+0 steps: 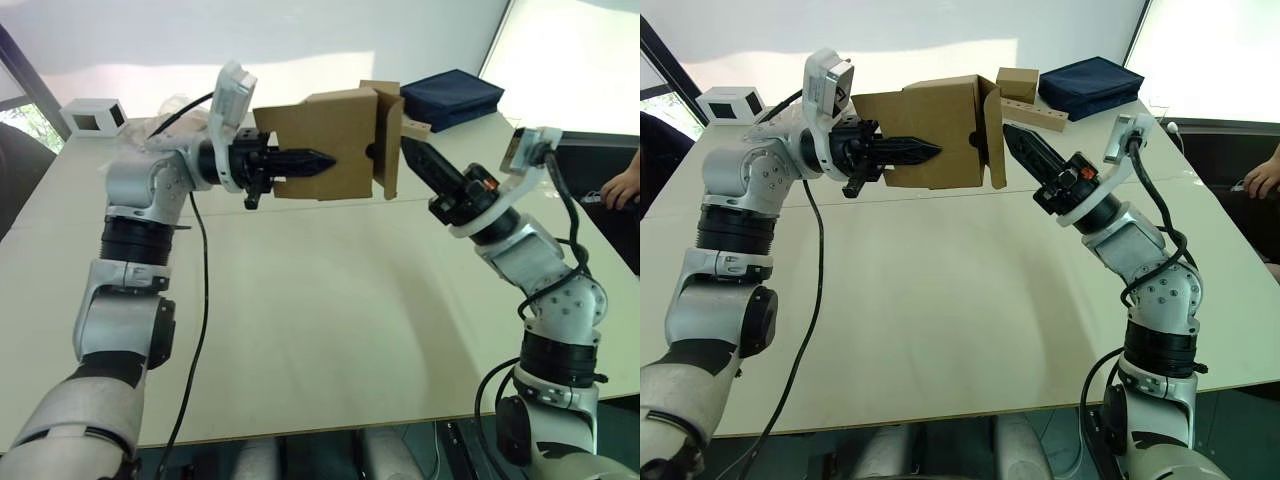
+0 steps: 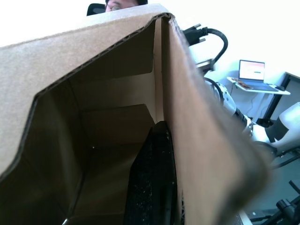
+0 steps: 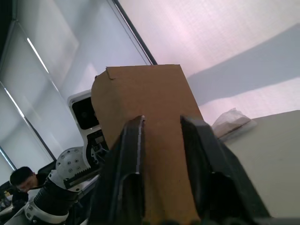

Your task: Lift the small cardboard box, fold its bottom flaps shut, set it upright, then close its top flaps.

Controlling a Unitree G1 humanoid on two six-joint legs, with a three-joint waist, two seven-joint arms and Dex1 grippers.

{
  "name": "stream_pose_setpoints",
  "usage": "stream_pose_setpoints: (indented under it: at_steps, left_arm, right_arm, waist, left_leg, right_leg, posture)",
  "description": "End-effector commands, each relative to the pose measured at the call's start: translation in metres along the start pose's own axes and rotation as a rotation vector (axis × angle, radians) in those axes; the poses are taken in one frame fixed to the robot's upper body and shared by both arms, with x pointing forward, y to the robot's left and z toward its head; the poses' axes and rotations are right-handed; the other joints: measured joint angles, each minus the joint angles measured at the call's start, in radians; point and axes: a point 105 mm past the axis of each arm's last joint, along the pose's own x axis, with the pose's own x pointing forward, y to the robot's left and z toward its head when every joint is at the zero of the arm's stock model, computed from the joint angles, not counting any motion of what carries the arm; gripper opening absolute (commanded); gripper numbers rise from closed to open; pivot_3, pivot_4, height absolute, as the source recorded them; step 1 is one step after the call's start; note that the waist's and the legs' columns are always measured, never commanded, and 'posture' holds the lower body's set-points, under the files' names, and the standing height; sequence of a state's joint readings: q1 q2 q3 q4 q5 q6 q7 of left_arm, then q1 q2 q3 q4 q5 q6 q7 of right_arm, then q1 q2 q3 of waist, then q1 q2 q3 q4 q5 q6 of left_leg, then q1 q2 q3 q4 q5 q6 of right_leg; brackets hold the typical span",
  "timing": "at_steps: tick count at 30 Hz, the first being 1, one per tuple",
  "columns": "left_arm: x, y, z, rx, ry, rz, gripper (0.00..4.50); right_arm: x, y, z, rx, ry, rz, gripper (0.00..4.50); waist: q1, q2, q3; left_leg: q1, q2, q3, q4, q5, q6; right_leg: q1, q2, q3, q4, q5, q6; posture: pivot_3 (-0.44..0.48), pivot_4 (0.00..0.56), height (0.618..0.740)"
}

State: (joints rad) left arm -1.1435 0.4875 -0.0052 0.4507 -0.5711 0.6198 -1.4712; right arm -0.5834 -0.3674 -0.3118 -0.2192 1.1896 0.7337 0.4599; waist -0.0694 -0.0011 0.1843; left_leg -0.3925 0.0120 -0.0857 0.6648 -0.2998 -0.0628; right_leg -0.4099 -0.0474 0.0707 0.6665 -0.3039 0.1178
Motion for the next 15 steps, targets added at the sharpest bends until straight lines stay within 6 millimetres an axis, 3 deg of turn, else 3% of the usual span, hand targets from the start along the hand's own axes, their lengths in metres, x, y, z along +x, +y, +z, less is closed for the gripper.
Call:
stream_pose_setpoints:
  at_steps: [1, 15]
  left_arm:
    - [0.0012, -0.0034, 0.0143, 0.056, -0.014, -0.017, 0.00]
    - [-0.0016, -0.0039, 0.0159, 0.056, -0.017, -0.004, 0.00]
  right_arm:
    - [0.0030, 0.0064, 0.0074, -0.007, -0.042, 0.039, 2.40]
    - [-0.0010, 0.0124, -0.0003, 0.056, -0.048, 0.066, 2.40]
  waist:
    - [0.000, 0.000, 0.000]
    - [-0.001, 0.000, 0.000]
  left_leg:
    - [0.000, 0.000, 0.000, 0.000, 0.000, 0.000]
    - [0.000, 0.000, 0.000, 0.000, 0.000, 0.000]
  right_leg:
    - [0.000, 0.000, 0.000, 0.000, 0.000, 0.000]
    - [0.000, 0.000, 0.000, 0.000, 0.000, 0.000]
  posture:
    - [0.000, 0.150, 0.740]
    - [0.000, 0.150, 0.740]
